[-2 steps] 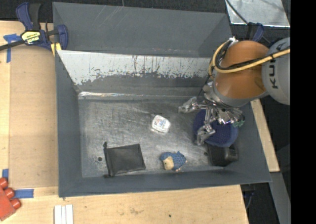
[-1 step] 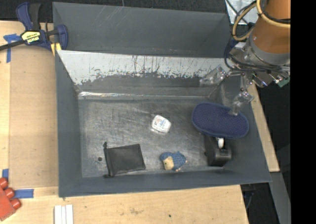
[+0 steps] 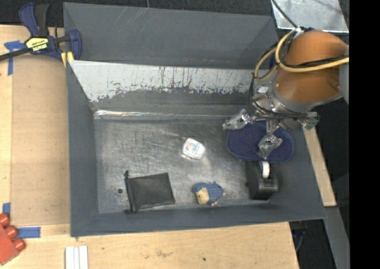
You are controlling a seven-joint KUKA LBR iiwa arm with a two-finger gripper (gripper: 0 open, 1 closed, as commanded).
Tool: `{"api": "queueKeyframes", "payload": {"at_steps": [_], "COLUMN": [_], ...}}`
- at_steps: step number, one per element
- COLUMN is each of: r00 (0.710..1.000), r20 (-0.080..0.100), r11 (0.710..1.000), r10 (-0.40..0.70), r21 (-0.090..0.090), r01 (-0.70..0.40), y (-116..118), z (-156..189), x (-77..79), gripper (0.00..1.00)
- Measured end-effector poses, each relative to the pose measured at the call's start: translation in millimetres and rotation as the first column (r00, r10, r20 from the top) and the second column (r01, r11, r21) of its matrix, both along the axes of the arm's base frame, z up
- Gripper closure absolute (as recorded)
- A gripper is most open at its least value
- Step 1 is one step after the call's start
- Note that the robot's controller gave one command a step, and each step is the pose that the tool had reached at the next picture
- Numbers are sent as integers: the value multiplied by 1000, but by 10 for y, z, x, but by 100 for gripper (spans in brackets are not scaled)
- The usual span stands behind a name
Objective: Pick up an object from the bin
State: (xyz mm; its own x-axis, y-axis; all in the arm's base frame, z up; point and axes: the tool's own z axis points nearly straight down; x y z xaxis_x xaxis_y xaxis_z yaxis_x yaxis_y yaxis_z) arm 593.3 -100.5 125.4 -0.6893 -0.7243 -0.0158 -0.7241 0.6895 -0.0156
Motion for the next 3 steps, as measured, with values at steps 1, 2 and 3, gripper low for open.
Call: {"api": "queueKeyframes", "payload": {"at_steps": [1, 2, 3], "r00": [994, 994, 996], "r20": [-18, -18, -9], "r11": [994, 994, 996], "r10": [112, 109, 84], "r21": [10, 10, -3], "r01": [-112, -109, -84], "y": [-79, -88, -56], "z": [-117, -108, 1550], "x": [80, 88, 116], "gripper": [0, 100, 100]}}
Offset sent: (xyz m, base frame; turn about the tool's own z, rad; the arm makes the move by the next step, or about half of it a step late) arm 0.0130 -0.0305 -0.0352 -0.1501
